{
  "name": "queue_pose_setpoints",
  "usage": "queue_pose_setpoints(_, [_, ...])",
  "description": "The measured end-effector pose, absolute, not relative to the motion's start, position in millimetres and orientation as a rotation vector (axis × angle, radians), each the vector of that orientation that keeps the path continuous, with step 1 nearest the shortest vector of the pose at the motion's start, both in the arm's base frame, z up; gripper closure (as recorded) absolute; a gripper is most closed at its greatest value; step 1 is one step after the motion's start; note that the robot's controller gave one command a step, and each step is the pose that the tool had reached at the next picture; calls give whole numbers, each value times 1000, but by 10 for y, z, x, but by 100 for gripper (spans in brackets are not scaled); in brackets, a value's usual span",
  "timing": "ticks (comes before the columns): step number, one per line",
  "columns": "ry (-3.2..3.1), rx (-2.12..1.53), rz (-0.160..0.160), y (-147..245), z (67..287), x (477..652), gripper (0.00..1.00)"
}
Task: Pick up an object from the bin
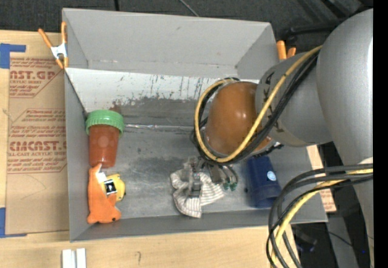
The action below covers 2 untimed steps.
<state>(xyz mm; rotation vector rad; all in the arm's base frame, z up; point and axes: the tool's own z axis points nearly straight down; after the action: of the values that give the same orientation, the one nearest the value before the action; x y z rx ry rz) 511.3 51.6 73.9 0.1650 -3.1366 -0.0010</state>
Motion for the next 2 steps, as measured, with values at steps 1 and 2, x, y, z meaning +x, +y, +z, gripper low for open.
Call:
queue_pose_setpoints(1, [-3137, 165, -2, 517, 739, 5113, 100])
queue_pose_setpoints(2, [-3137, 165, -2, 517, 739, 5113, 100])
